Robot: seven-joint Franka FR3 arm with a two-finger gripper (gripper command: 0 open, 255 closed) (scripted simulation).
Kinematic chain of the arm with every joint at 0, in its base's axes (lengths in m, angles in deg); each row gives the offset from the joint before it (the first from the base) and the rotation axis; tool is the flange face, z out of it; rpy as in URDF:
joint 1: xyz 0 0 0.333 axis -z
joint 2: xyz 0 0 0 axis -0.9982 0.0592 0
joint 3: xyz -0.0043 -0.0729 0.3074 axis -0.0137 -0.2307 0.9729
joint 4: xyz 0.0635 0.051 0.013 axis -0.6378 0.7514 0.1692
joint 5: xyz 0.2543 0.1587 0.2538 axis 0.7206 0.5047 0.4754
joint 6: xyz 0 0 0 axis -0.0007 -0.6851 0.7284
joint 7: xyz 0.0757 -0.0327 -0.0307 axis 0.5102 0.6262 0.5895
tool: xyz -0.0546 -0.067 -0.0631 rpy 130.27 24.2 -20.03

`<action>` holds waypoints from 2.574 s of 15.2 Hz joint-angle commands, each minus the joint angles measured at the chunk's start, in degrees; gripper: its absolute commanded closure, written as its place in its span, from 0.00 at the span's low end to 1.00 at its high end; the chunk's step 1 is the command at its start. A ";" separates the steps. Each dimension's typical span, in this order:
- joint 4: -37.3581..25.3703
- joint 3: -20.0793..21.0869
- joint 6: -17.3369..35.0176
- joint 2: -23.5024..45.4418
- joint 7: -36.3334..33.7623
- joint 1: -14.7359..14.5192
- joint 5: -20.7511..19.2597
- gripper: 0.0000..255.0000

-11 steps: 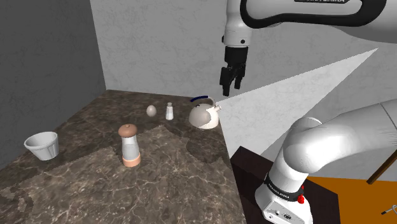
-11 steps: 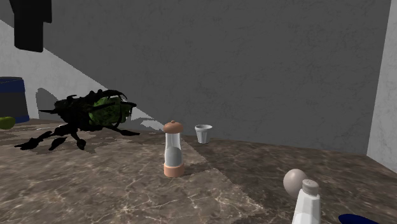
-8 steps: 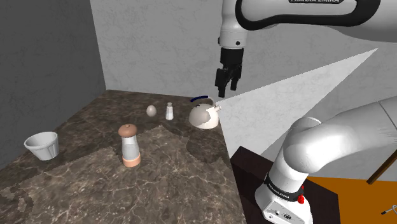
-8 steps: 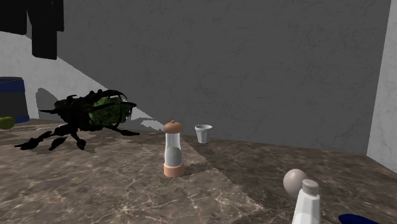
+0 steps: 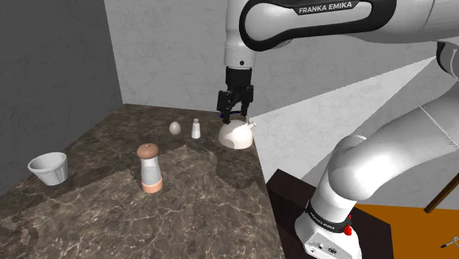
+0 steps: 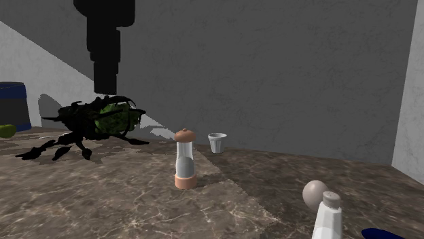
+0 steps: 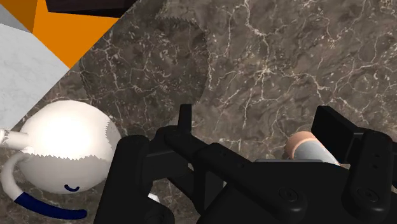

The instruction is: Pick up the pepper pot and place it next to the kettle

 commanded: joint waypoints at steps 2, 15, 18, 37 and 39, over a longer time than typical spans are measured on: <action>-1.27 2.29 4.71 5.10 -3.09 -0.32 1.42 0.00; -16.18 10.29 18.82 30.33 -17.30 -1.63 -0.09 0.00; -21.39 11.23 20.71 36.74 -20.84 -2.53 -2.12 0.00; -23.89 11.47 27.03 45.11 -24.58 -4.39 -5.24 1.00; -23.88 11.47 27.03 45.09 -24.57 -4.39 -5.23 1.00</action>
